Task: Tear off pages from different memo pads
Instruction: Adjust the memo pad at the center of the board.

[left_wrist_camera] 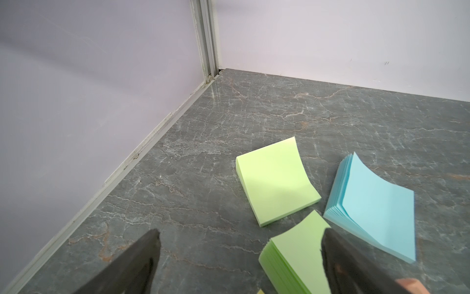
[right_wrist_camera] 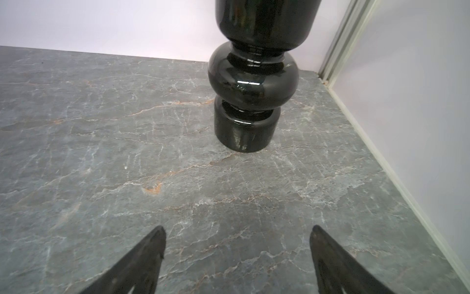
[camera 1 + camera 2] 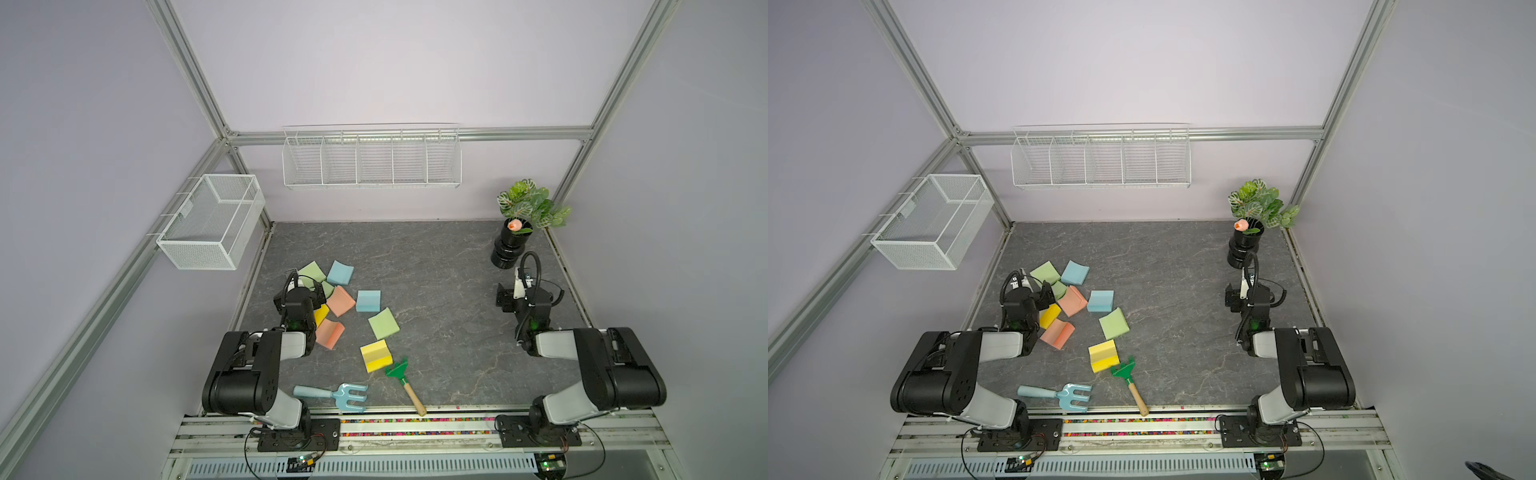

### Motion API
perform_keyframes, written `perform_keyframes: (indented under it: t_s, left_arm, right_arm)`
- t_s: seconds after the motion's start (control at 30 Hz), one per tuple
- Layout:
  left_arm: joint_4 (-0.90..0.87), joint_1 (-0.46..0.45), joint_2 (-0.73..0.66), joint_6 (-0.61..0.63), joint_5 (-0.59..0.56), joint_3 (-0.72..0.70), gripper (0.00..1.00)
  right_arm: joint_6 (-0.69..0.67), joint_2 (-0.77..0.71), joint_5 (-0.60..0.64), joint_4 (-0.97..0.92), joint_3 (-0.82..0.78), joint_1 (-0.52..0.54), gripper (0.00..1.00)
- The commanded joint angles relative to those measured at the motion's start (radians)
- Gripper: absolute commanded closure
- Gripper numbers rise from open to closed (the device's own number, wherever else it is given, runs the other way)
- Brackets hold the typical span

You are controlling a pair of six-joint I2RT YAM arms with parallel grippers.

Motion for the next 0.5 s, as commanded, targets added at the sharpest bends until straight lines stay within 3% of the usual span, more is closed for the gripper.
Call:
perform_keyframes:
  t_s: [0.0,0.17,0.23,0.47]
  left_arm:
    - [-0.002,0.005,-0.013,0.005,0.012,0.028,0.01]
    - [0.000,0.007,-0.012,0.005,0.013,0.027,0.01]
    - [-0.001,0.007,-0.041,0.018,0.013,0.022,0.01]
    - [-0.210,0.007,-0.334,-0.075,-0.108,-0.007,0.01]
  right_arm:
    - [0.016,-0.103,0.174,-0.077,0.012,0.030,0.11]
    - [0.052,-0.212,0.315,-0.212,0.045,0.059,0.11]
    - [0.087,-0.252,0.315,-0.279,0.060,0.060,0.11]
    - [0.162,-0.349,0.286,-0.440,0.118,0.065,0.11]
